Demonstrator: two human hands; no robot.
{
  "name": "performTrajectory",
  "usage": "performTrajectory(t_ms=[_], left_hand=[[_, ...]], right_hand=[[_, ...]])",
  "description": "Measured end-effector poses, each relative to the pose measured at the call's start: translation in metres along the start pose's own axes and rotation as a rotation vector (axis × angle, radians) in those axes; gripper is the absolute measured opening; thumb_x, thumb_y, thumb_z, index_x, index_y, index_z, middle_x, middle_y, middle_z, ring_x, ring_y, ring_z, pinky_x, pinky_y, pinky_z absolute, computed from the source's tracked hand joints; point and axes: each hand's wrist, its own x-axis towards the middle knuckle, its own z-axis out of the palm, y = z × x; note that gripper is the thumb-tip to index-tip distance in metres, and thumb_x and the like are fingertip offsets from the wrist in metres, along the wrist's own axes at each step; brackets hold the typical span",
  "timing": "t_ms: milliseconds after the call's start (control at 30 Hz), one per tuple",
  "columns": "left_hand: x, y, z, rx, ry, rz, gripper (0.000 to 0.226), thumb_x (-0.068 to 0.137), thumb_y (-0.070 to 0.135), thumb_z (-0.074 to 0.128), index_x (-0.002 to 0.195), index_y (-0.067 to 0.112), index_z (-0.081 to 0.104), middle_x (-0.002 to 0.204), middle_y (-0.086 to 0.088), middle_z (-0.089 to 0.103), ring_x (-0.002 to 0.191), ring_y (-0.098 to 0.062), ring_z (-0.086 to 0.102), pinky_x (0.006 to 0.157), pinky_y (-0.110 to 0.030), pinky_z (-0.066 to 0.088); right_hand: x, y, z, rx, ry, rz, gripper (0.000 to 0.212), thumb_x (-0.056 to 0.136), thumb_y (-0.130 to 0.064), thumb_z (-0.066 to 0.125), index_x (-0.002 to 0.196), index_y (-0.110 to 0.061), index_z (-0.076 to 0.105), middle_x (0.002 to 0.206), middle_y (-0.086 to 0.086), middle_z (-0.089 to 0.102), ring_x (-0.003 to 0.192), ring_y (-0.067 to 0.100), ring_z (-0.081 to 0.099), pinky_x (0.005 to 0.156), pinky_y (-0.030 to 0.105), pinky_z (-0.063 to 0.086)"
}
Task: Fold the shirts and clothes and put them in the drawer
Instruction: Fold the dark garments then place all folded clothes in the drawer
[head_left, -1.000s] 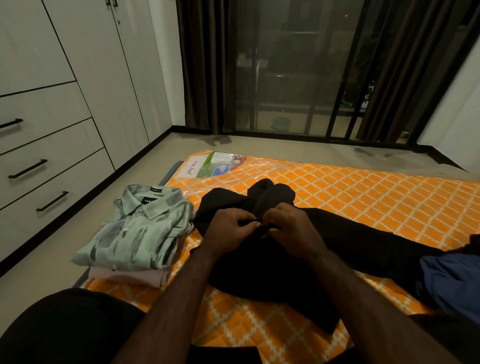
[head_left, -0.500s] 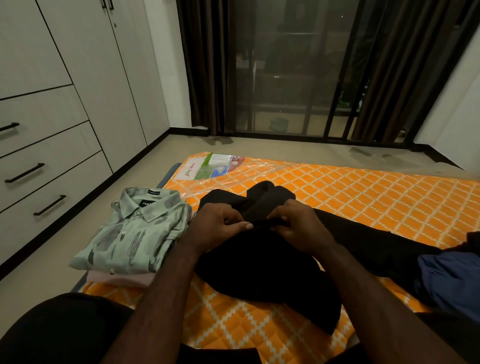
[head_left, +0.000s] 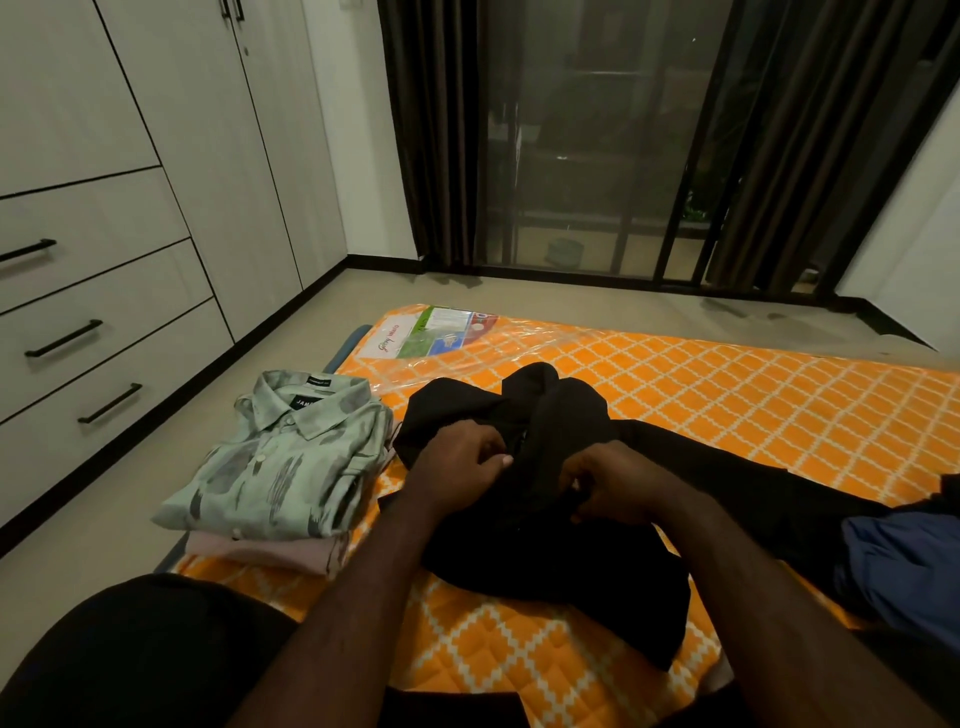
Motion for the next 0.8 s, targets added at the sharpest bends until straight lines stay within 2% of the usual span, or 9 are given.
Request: performTrajectory(t_ms=[200,333,400,467,533,567,667,733,800], left_hand=[[0.001,0.017,0.034,-0.1,-0.029,0.027,0.034,0.094,0.033,0.068,0.127,0.024,0.063,0.119,0.007,0.06,0.104,-0.007,0.057,0.094,-0.031,0.051],[0.002,0.011,0.042,0.001,-0.155,-0.017,0.044,0.093,0.033,0.069,0.135,0.026,0.056,0.131,0.007,0.055,0.117,-0.011,0.054,0.1,-0.037,0.05],[0.003,0.008,0.04,0.054,-0.226,-0.042,0.041,0.094,0.033,0.067,0.133,0.027,0.058,0.13,0.007,0.057,0.116,-0.011,0.055,0.1,-0.038,0.051],[0.004,0.006,0.037,0.023,-0.241,-0.045,0.031,0.094,0.033,0.067,0.125,0.027,0.064,0.122,0.008,0.064,0.107,-0.008,0.06,0.095,-0.037,0.054],[0.006,0.007,0.033,-0.102,-0.14,-0.066,0.021,0.095,0.03,0.067,0.116,0.026,0.07,0.11,0.01,0.069,0.098,-0.003,0.063,0.089,-0.03,0.055],[0.009,0.008,0.029,-0.172,-0.048,-0.094,0.017,0.096,0.026,0.067,0.113,0.025,0.071,0.105,0.01,0.069,0.095,0.0,0.063,0.086,-0.025,0.053],[0.028,0.006,0.018,-0.295,0.222,-0.181,0.013,0.096,0.016,0.066,0.106,0.02,0.072,0.097,0.009,0.069,0.09,-0.001,0.063,0.077,-0.016,0.047],[0.042,0.001,0.015,-0.315,0.241,-0.232,0.017,0.098,0.009,0.062,0.107,0.017,0.072,0.101,0.005,0.07,0.092,-0.005,0.063,0.073,-0.015,0.044],[0.054,-0.003,0.018,-0.277,0.154,-0.273,0.023,0.1,0.005,0.055,0.112,0.016,0.071,0.108,0.003,0.069,0.098,-0.008,0.062,0.073,-0.017,0.042]], right_hand=[[-0.003,-0.002,-0.005,0.021,0.068,-0.038,0.026,0.088,-0.014,0.077,0.104,-0.032,0.07,0.1,-0.015,0.061,0.091,0.002,0.061,0.078,0.021,0.053],[-0.005,-0.001,-0.01,0.067,0.065,-0.006,0.03,0.087,-0.011,0.077,0.103,-0.034,0.069,0.103,-0.013,0.062,0.093,0.004,0.062,0.078,0.022,0.055],[-0.006,0.0,-0.015,0.074,-0.013,0.072,0.032,0.087,-0.01,0.077,0.105,-0.035,0.068,0.105,-0.013,0.062,0.095,0.006,0.062,0.079,0.023,0.056],[-0.01,-0.002,-0.017,0.027,-0.207,0.15,0.037,0.086,-0.009,0.077,0.115,-0.031,0.068,0.105,-0.014,0.06,0.098,0.007,0.061,0.083,0.025,0.055],[-0.014,-0.005,-0.015,-0.025,-0.405,0.169,0.04,0.088,-0.009,0.075,0.123,-0.028,0.069,0.102,-0.016,0.059,0.099,0.009,0.06,0.086,0.026,0.053],[-0.014,-0.006,-0.013,-0.029,-0.427,0.158,0.039,0.09,-0.01,0.074,0.124,-0.028,0.069,0.102,-0.016,0.061,0.099,0.01,0.06,0.086,0.027,0.053],[-0.003,-0.008,-0.012,-0.014,-0.173,0.109,0.026,0.095,-0.014,0.067,0.116,-0.029,0.071,0.1,-0.015,0.064,0.098,0.011,0.064,0.081,0.025,0.052],[0.011,-0.014,-0.009,0.0,0.092,0.053,0.024,0.097,-0.015,0.062,0.112,-0.031,0.071,0.101,-0.014,0.066,0.095,0.01,0.066,0.083,0.03,0.057],[0.026,-0.026,0.001,0.076,0.286,-0.013,0.032,0.097,-0.013,0.058,0.122,-0.031,0.069,0.114,-0.01,0.068,0.098,0.008,0.065,0.088,0.036,0.058]])
